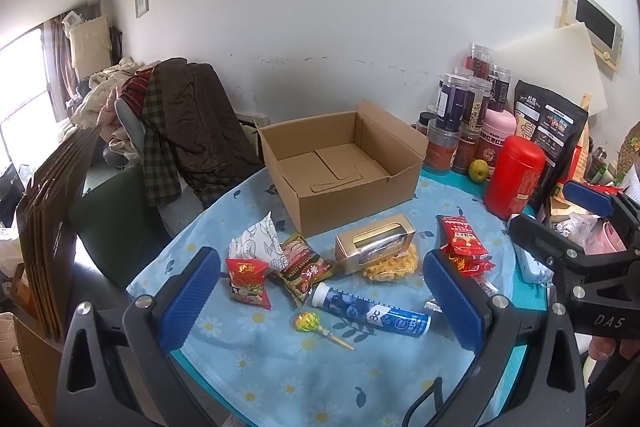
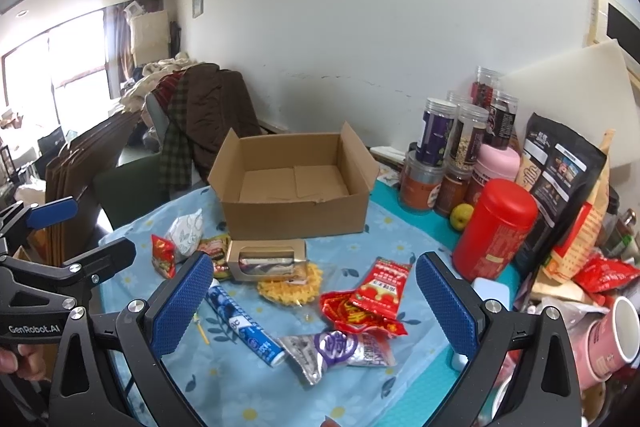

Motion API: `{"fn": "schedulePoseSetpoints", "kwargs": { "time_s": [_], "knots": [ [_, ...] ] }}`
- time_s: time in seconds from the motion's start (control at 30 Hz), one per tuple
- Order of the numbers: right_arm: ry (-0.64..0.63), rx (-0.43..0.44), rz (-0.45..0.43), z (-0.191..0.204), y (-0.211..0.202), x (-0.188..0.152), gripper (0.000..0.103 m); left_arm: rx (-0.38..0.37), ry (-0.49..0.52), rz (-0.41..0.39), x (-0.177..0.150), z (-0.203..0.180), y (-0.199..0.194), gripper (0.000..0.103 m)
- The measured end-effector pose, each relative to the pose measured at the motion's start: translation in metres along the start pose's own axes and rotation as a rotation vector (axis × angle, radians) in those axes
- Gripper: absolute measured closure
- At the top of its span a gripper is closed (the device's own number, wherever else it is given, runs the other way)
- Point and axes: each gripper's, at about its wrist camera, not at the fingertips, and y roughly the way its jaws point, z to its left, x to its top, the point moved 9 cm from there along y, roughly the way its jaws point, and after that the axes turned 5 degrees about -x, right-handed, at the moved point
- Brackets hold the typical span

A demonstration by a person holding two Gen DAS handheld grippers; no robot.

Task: Organize snacks
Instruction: 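Grasp the yellow lollipop with the left tool while the right tool grasps the blue vitamin tube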

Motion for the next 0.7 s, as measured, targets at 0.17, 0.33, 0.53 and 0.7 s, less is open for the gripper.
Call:
{"fn": "schedulePoseSetpoints", "kwargs": {
  "time_s": [0.17,0.33,0.53,0.7],
  "knots": [
    [0.016,0.002,-0.012,0.001,-0.001,0.004,0.000,-0.012,0.012,-0.008,0.002,0.002,0.000,0.000],
    [0.026,-0.013,0.004,0.003,0.004,0.004,0.000,-0.045,0.015,0.005,-0.001,0.004,0.008,0.000],
    [0.070,-0.013,0.045,0.003,0.018,-0.011,0.000,-0.082,0.016,0.037,-0.010,0.011,0.024,0.000],
    [0.063,-0.006,0.111,0.011,0.037,-0.034,0.000,-0.093,-0.001,0.089,-0.025,0.023,0.041,0.000]
  ]
}}
